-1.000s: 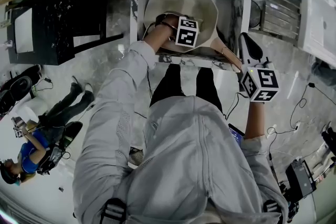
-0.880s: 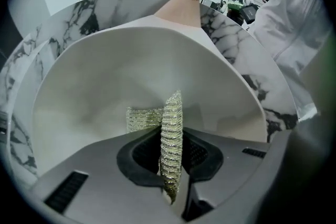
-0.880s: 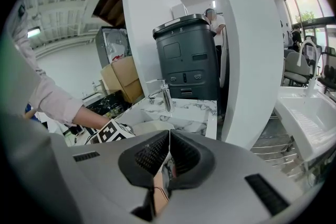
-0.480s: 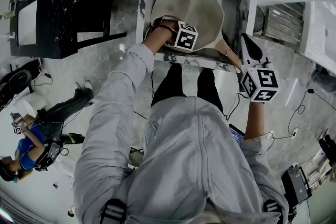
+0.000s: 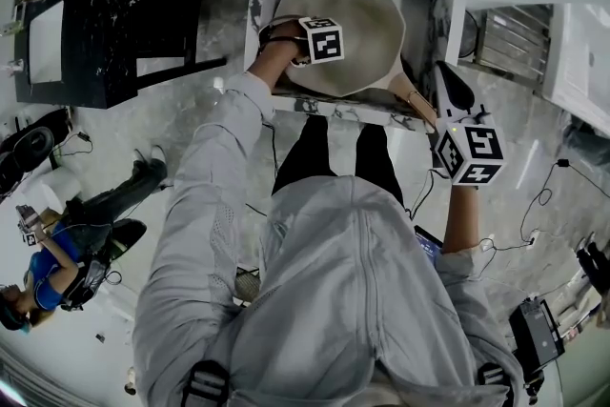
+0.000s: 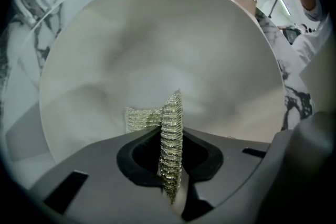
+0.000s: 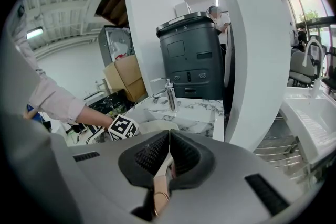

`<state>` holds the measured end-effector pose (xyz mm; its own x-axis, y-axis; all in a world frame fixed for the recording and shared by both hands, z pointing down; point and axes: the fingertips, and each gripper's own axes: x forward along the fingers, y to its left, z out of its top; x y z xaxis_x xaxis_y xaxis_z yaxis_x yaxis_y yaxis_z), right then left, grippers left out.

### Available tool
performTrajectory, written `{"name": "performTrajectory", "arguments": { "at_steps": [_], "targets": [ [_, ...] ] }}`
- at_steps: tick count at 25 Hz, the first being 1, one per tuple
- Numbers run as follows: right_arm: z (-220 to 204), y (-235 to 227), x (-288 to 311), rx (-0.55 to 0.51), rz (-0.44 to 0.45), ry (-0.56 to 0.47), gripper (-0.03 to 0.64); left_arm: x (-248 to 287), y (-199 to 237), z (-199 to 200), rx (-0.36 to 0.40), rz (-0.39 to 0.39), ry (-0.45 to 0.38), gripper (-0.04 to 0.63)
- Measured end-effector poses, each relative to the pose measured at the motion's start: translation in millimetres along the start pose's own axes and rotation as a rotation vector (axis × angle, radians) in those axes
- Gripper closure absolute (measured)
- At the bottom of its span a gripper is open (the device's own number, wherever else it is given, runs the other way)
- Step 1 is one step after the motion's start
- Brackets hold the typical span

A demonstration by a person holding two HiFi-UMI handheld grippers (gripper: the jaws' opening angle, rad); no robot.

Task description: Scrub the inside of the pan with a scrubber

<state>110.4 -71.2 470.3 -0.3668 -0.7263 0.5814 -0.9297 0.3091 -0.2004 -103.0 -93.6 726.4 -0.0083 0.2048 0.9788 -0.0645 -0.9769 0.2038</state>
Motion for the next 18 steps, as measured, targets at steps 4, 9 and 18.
{"name": "performTrajectory", "arguments": {
  "at_steps": [4,9,18],
  "targets": [
    [-4,-9,-1,0.009,-0.013,0.008,0.581,0,30,11,-0.129,0.061,-0.077,0.525],
    [-7,-20,-2,0.02,-0.03,0.02,0.581,-2,55,31,-0.181,0.123,-0.145,0.525],
    [-7,-32,-5,0.013,-0.04,0.034,0.581,-8,66,77,-0.173,0.193,-0.255,0.525]
  ]
}}
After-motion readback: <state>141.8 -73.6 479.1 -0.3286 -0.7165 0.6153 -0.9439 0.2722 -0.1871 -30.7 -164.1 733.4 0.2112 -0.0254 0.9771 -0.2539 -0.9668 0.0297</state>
